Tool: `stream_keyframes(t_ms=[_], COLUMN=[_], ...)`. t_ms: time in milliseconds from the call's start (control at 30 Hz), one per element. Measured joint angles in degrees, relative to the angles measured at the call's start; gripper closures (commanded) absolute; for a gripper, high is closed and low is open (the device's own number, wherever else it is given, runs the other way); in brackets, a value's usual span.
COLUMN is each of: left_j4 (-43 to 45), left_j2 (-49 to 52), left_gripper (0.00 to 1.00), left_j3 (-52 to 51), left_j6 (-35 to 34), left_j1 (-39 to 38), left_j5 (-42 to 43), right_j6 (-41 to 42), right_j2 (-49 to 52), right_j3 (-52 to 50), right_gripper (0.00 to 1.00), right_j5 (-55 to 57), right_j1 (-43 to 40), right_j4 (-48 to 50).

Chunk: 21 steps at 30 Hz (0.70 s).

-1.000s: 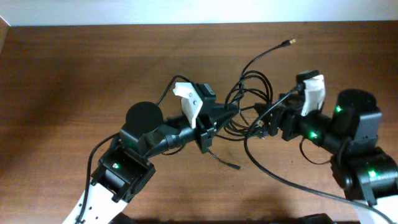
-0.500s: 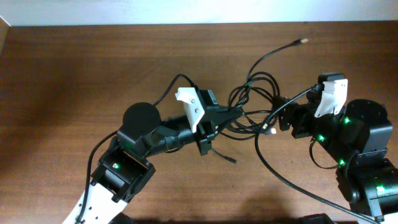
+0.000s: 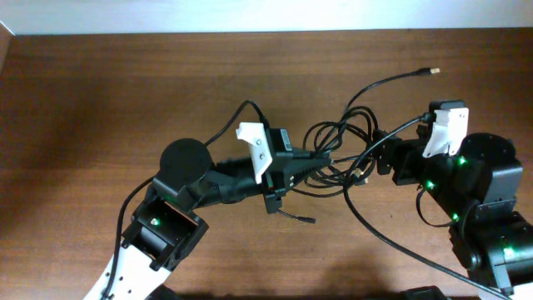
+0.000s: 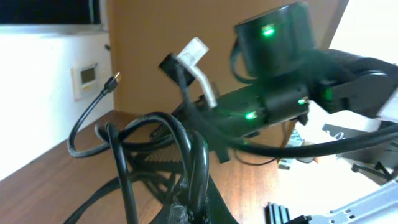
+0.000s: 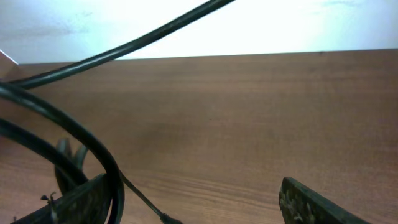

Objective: Untangle cables

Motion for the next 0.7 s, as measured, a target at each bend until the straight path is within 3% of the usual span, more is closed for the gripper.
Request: stream_keyframes(t_ms=[333,700], left_j4=[1.2,1.7], left_j2=[0.6,0.5], left_gripper=[1.00,1.00], left_j3=[0.0,0.0], left_j6=[0.0,0.0], left_j1=[0.0,0.0], left_j5=[6.0,6.7], right_j6=[0.0,0.0], right_j2=[4.4,4.6], right_j3=[0.3,0.4], right_gripper=[0.16,0.16], right_j5=[-0.3,9.3], right_j1=[0.0,0.0], right_j4=[-0.2,-2.3])
